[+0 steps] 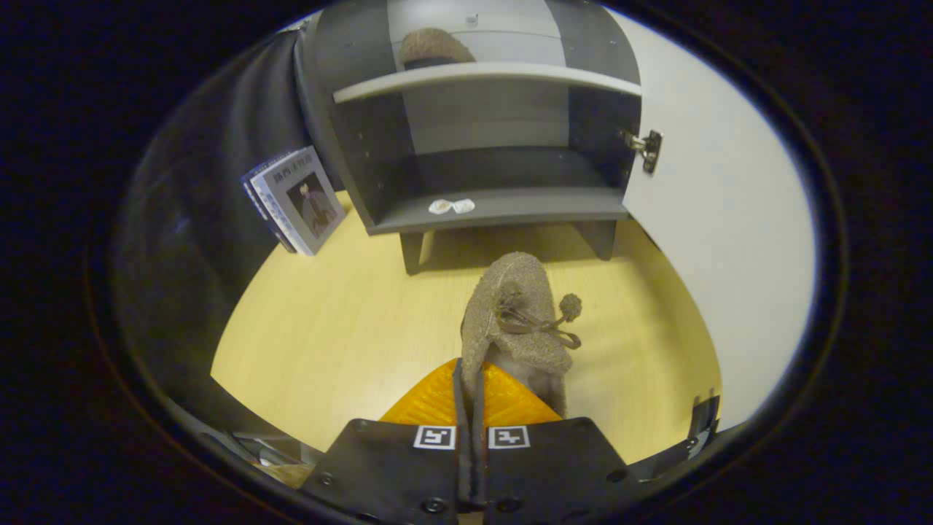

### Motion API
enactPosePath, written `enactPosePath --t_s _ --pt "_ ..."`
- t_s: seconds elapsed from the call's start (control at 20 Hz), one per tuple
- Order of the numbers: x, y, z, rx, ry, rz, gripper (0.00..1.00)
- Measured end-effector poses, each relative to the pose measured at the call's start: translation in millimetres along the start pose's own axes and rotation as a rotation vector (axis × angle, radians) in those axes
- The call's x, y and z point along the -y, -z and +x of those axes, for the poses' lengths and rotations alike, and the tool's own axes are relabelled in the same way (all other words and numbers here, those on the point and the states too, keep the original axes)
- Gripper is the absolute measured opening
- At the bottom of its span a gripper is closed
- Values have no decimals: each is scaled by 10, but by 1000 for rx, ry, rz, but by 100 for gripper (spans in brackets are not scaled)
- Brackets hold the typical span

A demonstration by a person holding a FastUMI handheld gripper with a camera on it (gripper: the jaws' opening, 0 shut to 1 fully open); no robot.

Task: Open the shoe cabinet door, grab the shoes and put them into the shoe cabinet, then close the shoe cabinet door.

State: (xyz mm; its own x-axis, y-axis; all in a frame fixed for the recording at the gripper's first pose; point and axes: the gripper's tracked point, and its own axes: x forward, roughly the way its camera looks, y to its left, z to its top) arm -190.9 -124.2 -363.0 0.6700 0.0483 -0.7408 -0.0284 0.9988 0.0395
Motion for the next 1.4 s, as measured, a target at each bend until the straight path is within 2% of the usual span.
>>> enactPosePath --t_s 0.4,0.65,0.95,1.4 --pt "63 -1434 -713 266 9 11 3" --pt "119 -2327 -919 423 39 -50 3" --pt "259 -3059 -654 497 93 -93 2" --pt "371 -3831 19 519 148 -139 2"
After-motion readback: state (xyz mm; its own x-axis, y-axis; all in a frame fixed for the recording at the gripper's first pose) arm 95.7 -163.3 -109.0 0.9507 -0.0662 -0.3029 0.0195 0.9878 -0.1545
